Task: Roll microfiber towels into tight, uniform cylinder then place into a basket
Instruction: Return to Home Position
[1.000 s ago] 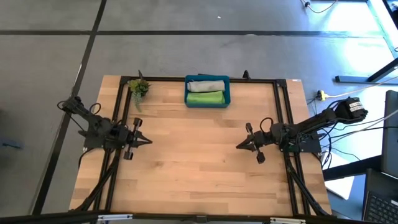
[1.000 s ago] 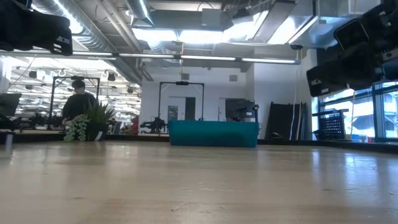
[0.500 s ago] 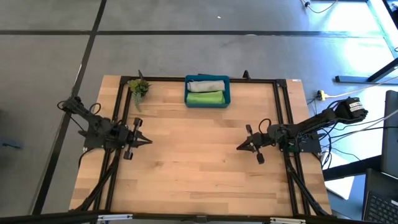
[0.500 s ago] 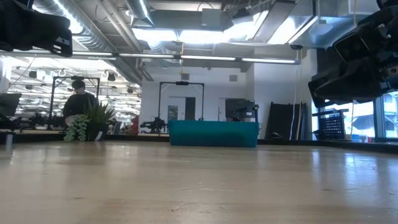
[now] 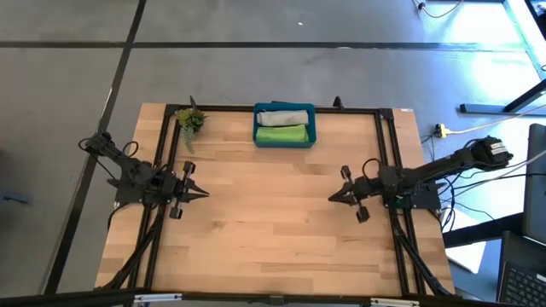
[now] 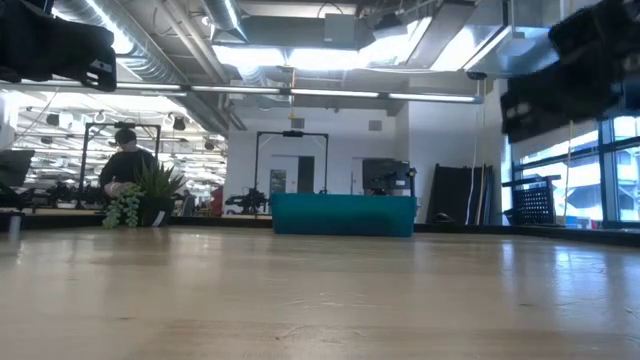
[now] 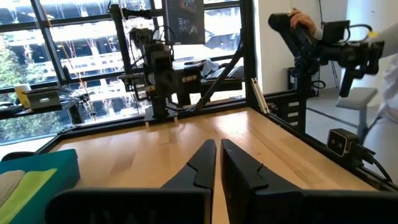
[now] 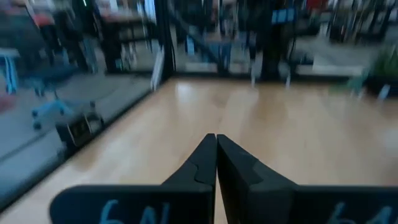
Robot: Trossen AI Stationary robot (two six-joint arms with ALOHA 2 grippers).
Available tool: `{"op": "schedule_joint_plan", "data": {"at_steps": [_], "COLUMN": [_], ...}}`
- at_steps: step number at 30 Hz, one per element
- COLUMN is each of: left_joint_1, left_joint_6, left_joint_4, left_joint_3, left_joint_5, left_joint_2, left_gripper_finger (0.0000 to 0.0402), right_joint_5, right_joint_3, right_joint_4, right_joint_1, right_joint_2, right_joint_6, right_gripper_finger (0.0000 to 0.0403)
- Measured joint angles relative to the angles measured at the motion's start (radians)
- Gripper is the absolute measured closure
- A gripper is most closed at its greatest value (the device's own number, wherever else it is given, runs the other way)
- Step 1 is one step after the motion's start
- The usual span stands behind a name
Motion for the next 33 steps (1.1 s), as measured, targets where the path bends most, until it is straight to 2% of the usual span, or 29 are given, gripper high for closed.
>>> {"op": "schedule_joint_plan", "data": {"at_steps": [9,18,21,25,27,30,33], "left_joint_1": [0.000,0.000,0.000,0.000,0.000,0.000,0.000], "left_joint_6": [0.000,0.000,0.001,0.001,0.001,0.001,0.001], "left_joint_4": [0.000,0.000,0.000,0.000,0.000,0.000,0.000], "left_joint_3": [0.000,0.000,0.000,0.000,0.000,0.000,0.000], "left_joint_5": [0.000,0.000,0.000,0.000,0.000,0.000,0.000], "left_joint_2": [0.000,0.000,0.000,0.000,0.000,0.000,0.000], "left_gripper_finger": [0.0401,0.0385,0.0383,0.0384,0.0387,0.0392,0.0397], "right_joint_5": [-0.001,0.002,0.006,0.014,0.017,0.059,0.105], "right_joint_3": [0.000,0.000,0.000,0.000,0.000,0.000,0.001], "right_joint_4": [-0.007,-0.019,-0.074,-0.265,-0.396,-0.615,-0.796], "right_joint_1": [0.000,-0.021,-0.045,-0.073,-0.082,-0.086,-0.086], "right_joint_2": [-0.330,-0.590,-0.675,-0.777,-0.822,-0.878,-0.873], "right_joint_6": [0.000,-0.004,-0.067,-0.218,-0.237,-0.167,-0.057], "right_gripper_finger": [0.0389,0.0389,0.0388,0.0388,0.0388,0.0388,0.0388]}}
